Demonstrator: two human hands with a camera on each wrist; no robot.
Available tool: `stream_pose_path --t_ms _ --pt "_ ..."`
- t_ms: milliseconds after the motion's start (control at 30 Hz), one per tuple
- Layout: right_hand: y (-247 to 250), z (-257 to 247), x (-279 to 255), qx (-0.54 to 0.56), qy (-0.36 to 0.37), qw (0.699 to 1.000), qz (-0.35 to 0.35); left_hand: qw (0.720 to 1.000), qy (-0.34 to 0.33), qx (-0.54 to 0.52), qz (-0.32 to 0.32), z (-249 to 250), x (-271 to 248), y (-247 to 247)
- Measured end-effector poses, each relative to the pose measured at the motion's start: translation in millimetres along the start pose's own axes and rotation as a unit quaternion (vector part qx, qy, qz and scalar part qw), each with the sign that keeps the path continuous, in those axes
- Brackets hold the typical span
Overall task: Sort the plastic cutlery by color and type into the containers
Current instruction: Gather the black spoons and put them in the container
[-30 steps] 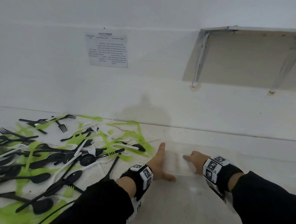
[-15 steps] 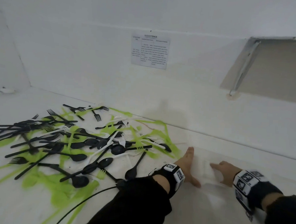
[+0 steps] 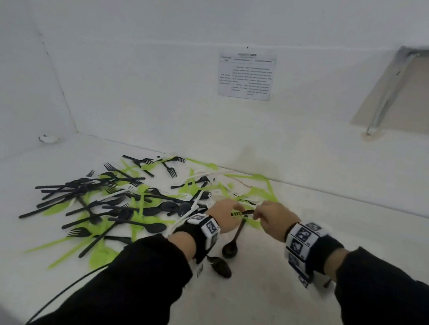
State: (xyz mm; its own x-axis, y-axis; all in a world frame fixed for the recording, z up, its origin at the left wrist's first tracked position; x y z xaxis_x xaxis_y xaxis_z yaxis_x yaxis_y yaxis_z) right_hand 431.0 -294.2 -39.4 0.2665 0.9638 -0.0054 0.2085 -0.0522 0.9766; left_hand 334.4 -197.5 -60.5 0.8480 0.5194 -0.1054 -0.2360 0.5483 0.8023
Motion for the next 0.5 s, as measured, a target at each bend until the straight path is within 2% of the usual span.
stream_pose_path --t_ms 100,200,333,433,500 --pt "-42.2 -31.7 24.6 -0.033 0.037 0.990 -0.132 0.996 0.062 0.062 0.021 -52.6 -12.0 33.1" --pt "-62.1 -46.3 39.3 -0.121 0.041 0.976 -0.178 0.986 0.087 0.146 0.000 -82.9 -18.0 42.9" --pt "-64.7 -47.0 49.2 -0.166 0.045 0.968 -0.183 0.977 0.070 0.199 0.014 -95.0 -16.5 45.8" --pt "-52.9 -42.7 54.1 -0.115 0.018 0.985 -0.128 0.976 0.083 0.195 0.055 -104.3 -12.3 60.6" --pt "-44.2 -41.2 59.5 -0.049 0.002 0.995 -0.082 0.973 0.117 0.190 0.054 -116.6 -8.1 71.1"
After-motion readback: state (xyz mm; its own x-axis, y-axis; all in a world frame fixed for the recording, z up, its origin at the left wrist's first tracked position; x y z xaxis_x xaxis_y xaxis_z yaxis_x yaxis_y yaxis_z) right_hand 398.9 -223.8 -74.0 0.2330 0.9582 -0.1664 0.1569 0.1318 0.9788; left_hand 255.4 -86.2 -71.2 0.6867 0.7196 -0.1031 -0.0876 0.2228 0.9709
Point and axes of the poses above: each hand's wrist, its own x-axis towards the middle knuckle, its own y-axis out of the back of the hand, z = x × y, the point moved 5 cm from there along x, towards the middle knuckle, and after that the axes turned 3 degrees about -z, right-handed, at the moved point
